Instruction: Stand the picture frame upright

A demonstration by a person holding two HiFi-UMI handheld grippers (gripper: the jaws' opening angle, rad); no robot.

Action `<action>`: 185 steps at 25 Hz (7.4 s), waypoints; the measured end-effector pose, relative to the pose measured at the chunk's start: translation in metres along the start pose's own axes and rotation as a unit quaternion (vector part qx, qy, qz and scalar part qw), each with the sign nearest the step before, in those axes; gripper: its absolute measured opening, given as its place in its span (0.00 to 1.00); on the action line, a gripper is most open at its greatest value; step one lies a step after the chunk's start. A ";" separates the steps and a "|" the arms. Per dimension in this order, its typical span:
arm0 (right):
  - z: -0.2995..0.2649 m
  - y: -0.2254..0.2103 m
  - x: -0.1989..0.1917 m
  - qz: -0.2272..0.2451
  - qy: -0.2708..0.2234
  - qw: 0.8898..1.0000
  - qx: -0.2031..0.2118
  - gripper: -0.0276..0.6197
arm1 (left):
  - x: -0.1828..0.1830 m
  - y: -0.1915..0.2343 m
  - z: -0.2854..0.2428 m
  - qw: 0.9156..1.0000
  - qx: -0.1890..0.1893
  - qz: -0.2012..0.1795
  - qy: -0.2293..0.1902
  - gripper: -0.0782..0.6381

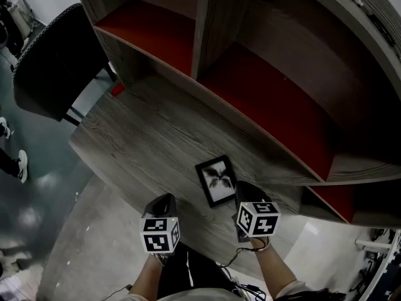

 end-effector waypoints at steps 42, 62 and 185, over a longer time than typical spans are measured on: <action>-0.060 -0.004 -0.010 0.069 0.136 0.986 0.069 0.22 | -0.007 0.014 -0.017 0.999 0.011 0.049 0.002 0.13; -0.054 -0.007 -0.010 0.030 0.132 0.989 0.053 0.17 | -0.010 0.000 -0.010 1.000 -0.023 0.012 0.013 0.13; 0.201 0.048 0.303 -0.121 -0.417 0.890 -0.142 0.17 | 0.379 0.005 0.122 0.938 -0.078 -0.114 -0.317 0.13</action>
Point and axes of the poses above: the fingertips, and each gripper's own axes: z backward along the fingers, y to its left, x out of its top, the point moved 3 cm from there along z, backward along the fingers, and after that the axes turned 8 degrees about -z, right-handed, at the moved point
